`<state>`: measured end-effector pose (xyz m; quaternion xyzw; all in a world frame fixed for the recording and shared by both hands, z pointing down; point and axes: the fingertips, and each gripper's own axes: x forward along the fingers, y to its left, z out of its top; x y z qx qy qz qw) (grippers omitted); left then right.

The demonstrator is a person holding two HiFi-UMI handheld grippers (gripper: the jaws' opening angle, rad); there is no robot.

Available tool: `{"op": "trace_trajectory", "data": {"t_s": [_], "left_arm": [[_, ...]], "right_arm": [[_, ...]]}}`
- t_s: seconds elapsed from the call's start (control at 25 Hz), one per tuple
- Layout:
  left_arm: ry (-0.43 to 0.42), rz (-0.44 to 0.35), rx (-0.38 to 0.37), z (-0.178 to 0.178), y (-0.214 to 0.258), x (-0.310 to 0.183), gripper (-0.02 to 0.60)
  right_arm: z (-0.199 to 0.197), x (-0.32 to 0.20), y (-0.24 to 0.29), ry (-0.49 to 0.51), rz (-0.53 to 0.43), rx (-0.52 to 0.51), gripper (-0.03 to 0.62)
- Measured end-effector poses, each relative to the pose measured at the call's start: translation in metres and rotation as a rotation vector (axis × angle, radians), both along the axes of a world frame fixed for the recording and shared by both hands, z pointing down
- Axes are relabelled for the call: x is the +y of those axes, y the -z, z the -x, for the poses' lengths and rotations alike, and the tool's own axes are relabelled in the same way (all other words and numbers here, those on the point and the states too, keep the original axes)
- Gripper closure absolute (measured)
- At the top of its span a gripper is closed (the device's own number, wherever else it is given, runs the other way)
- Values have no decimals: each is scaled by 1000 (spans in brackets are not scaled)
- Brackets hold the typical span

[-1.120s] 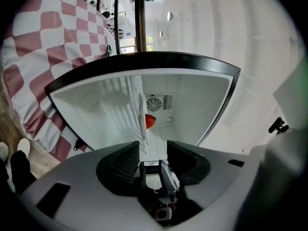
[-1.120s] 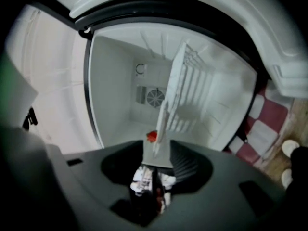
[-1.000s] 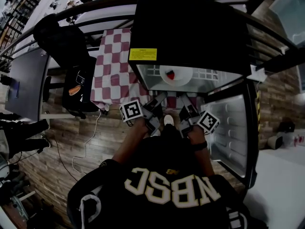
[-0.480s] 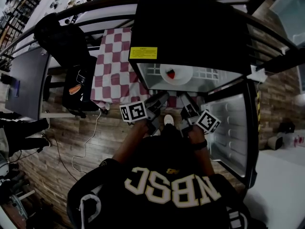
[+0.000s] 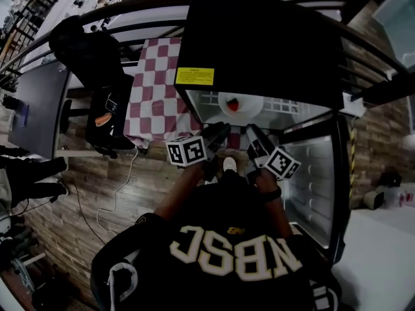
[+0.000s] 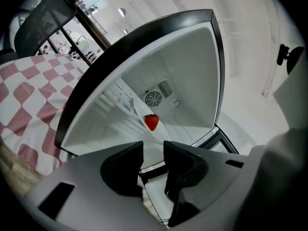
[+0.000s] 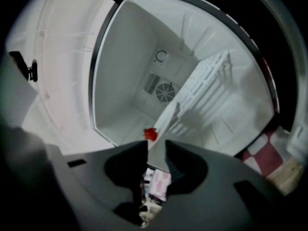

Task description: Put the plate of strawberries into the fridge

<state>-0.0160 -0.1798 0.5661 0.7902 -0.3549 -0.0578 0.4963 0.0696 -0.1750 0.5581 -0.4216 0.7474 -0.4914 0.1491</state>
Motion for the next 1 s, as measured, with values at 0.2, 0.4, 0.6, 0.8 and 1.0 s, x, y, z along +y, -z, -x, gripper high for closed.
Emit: {"op": "trace_trajectory", "data": {"t_s": [0.2,0.4,0.6,0.8,1.0], "left_arm": [[14,14,76,-5,5,-7,437],[36,54,168,-7,8,-17,437],[39,62,195,-10,8,-23,462],[59,85,214,-8,6,-29,542],[69,100,226,-7,5,-37,555]], "right_arm": [[1,-7,-1,-3,28,-69,471],[-4,-12,-5,-36,112,-140,471],[-5,-14,-15,-12,165,-127,518],[-3,-21,-15,2,158,-148,546],[-4,-29,-17,-8,169,-138,548]]}}
